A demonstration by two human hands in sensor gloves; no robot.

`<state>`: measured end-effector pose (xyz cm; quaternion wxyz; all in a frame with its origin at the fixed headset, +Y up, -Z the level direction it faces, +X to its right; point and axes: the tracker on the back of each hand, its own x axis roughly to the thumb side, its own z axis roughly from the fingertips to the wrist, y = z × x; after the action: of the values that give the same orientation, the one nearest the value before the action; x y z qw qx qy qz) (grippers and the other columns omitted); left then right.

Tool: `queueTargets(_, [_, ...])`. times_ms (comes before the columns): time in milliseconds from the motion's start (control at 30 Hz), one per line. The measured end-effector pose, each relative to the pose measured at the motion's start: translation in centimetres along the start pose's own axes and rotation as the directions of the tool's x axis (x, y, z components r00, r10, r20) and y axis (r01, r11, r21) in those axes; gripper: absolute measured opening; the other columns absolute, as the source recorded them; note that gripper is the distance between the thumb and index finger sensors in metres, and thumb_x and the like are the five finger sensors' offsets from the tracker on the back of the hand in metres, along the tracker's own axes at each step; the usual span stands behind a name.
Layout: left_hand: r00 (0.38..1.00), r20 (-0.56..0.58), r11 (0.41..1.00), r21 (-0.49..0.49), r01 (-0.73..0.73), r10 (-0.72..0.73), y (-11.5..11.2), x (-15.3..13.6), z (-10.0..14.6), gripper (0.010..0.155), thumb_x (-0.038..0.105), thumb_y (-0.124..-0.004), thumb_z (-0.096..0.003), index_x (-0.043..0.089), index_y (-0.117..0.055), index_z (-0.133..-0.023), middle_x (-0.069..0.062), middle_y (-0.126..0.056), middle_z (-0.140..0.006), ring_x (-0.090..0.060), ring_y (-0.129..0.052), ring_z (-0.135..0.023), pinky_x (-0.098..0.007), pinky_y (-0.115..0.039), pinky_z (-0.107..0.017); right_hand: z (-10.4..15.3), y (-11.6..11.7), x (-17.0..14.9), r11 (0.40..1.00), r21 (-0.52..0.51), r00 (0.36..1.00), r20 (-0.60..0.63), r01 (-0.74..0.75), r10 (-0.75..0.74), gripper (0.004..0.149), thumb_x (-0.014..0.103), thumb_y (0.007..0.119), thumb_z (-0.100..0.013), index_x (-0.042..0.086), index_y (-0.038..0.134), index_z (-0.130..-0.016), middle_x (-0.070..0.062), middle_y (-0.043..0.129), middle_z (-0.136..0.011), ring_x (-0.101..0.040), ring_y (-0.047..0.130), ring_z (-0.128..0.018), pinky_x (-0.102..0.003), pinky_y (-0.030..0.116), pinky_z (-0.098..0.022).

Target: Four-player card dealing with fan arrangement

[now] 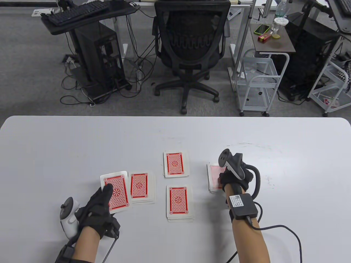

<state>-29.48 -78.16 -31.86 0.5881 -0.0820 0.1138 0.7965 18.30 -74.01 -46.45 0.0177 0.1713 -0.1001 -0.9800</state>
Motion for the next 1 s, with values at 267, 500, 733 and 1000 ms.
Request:
queueTargets(267, [1.0,0.008,0.999,-0.039,0.009,-0.008,-1.0,0.1,0.1,0.046,0.049,-0.078,-0.0509,0.032,-0.076,-0.093,0.008,-0.093,-0.086,-0.023,-0.104,-0.072,-0.043,-0.089,-0.052,7.4,-4.0,5.5,0.902,0.059,0.839,0.346,0.428,-0.421,0.067,0.047,0.081,-0.053,0.01,0.058,-0.104,-0.009,0.077,-0.087,-0.022,0.097,-0.056,-0.057,0.07,-0.054])
queueTargets(500, [1.0,0.01,0.997,-0.075,0.008,-0.007,-1.9,0.0,0.5,0.046,0.049,-0.079,-0.0506,0.032,-0.076,-0.093,0.008,-0.094,-0.086,-0.023,-0.104,-0.071,-0.043,-0.089,-0.051,14.0,-2.2,13.4,0.68,0.339,0.477,0.514,0.651,-0.713,0.064,0.047,0.08,-0.054,0.009,0.06,-0.102,-0.01,0.078,-0.086,-0.024,0.098,-0.057,-0.058,0.071,-0.053])
queueTargets(733, [0.999,0.01,0.992,-0.114,0.05,-0.049,-3.0,-0.2,0.6,0.045,0.049,-0.079,-0.0505,0.032,-0.077,-0.092,0.008,-0.094,-0.085,-0.023,-0.104,-0.071,-0.043,-0.089,-0.051,16.0,0.4,17.0,0.557,0.469,0.346,0.463,0.685,-0.816,0.065,0.045,0.09,-0.046,0.012,0.064,-0.096,-0.003,0.08,-0.079,-0.024,0.099,-0.06,-0.061,0.07,-0.055])
queueTargets(1000, [0.997,0.005,0.987,-0.142,0.073,-0.073,-3.3,-0.4,0.4,0.046,0.048,-0.079,-0.0501,0.031,-0.076,-0.092,0.008,-0.094,-0.085,-0.023,-0.104,-0.071,-0.043,-0.089,-0.051,15.0,1.1,16.1,0.477,0.491,0.297,0.402,0.729,-0.866,0.052,0.033,0.091,-0.044,0.011,0.075,-0.088,0.0,0.091,-0.068,-0.02,0.107,-0.051,-0.058,0.075,-0.052])
